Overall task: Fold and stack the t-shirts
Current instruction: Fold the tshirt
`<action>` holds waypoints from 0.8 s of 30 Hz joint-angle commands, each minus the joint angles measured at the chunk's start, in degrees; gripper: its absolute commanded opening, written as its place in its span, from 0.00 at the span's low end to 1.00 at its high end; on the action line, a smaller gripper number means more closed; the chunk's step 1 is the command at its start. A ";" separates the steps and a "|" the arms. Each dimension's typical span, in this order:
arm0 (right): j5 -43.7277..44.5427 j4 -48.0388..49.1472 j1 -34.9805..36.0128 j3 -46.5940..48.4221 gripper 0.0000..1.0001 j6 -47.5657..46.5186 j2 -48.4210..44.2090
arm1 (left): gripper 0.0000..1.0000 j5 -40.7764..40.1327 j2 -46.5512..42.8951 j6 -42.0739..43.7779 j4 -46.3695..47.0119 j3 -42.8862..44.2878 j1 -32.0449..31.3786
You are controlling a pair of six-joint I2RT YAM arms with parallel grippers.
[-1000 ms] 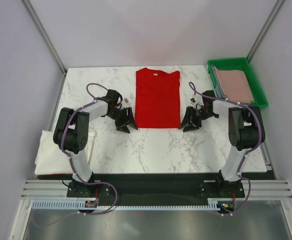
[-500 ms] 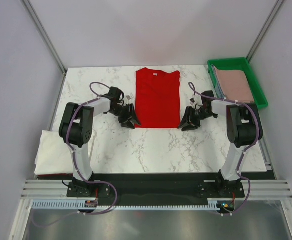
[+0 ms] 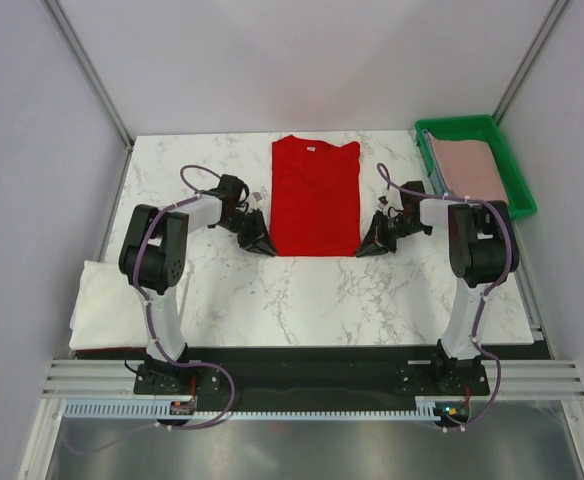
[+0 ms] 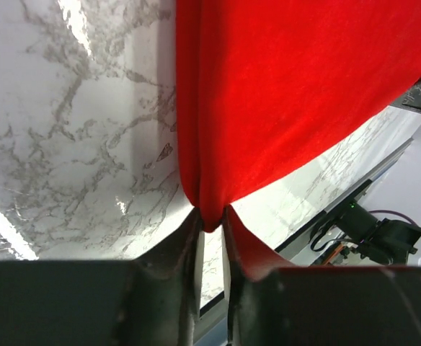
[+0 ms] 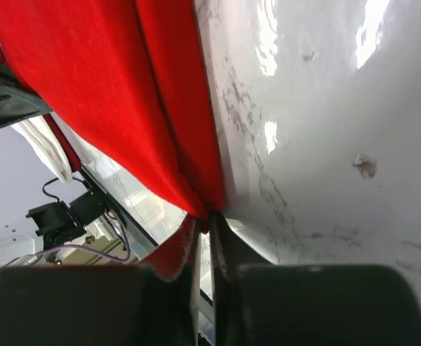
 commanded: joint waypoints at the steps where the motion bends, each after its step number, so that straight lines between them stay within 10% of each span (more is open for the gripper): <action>1: 1.01 3.86 0.02 1.55 0.09 0.28 0.89 | 0.19 -0.44 0.75 -0.99 0.14 0.74 0.10; 3: -0.05 4.56 0.10 1.11 0.00 0.54 0.02 | 0.02 -0.78 0.14 -0.64 0.31 0.83 0.10; 24: -7.35 3.60 -0.60 -21.64 0.00 6.69 -33.37 | 0.02 -0.70 -25.17 2.61 -1.80 -10.76 -0.95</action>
